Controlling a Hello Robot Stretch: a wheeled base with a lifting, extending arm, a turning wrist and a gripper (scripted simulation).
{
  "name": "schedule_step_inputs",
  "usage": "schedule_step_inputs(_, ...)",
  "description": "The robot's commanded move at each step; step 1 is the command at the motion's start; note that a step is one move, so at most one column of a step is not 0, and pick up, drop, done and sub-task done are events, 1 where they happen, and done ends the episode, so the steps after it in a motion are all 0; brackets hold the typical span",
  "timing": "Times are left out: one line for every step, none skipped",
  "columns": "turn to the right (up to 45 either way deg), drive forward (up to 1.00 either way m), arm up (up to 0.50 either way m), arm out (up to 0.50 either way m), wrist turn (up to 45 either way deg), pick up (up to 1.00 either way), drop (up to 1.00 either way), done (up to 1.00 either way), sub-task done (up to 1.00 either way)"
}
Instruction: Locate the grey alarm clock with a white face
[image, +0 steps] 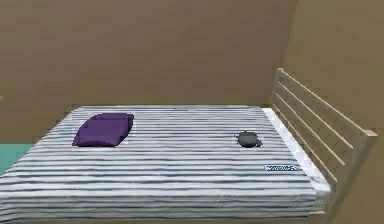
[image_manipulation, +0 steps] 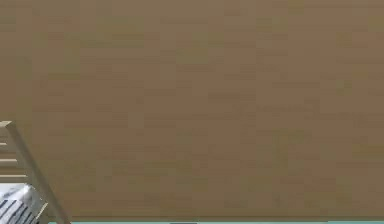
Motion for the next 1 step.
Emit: schedule_step_inputs(0.0, 0.3, 0.0, 0.0, 0.0, 0.0, 0.0, 0.0, 0.0)
